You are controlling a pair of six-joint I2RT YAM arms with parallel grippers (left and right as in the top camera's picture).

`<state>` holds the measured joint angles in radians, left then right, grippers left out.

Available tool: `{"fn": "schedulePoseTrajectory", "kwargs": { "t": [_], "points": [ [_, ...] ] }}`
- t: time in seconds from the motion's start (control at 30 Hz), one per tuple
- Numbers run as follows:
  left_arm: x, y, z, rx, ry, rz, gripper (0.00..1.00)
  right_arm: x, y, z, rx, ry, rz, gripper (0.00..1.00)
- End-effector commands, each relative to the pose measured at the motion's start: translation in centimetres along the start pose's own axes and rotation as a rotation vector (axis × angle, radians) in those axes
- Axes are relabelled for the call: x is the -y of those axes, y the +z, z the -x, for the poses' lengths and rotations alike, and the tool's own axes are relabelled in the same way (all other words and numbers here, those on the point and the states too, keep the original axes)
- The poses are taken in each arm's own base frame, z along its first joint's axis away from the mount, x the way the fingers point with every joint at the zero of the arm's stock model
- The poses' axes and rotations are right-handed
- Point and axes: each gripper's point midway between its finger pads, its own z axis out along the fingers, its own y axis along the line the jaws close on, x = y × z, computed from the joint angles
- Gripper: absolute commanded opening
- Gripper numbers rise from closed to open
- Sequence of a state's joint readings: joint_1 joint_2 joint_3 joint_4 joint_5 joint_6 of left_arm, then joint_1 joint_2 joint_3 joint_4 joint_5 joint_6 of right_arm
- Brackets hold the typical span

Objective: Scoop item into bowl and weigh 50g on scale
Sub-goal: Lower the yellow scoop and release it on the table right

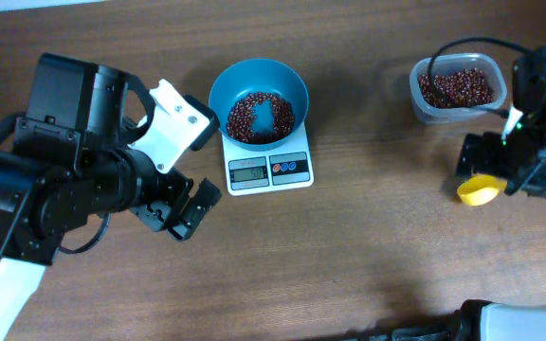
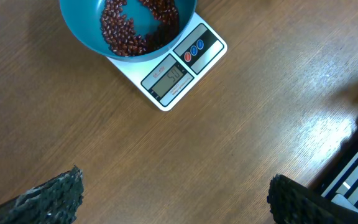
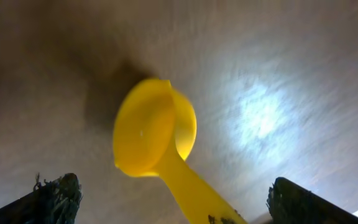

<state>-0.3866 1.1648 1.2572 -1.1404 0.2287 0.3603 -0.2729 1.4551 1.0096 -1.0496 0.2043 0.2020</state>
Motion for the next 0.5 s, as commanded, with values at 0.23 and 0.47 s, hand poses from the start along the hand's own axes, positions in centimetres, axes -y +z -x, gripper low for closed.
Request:
{"fn": "schedulePoseTrajectory", "kwargs": {
  "t": [0.23, 0.47],
  "points": [
    [0.2, -0.8, 0.7, 0.033, 0.026, -0.001, 0.99, 2.1, -1.2, 2.7, 0.105, -0.073, -0.176, 0.99],
    [0.2, -0.8, 0.7, 0.033, 0.026, -0.001, 0.99, -5.7, -2.0, 4.3, 0.164, -0.111, 0.268, 0.99]
  ]
}}
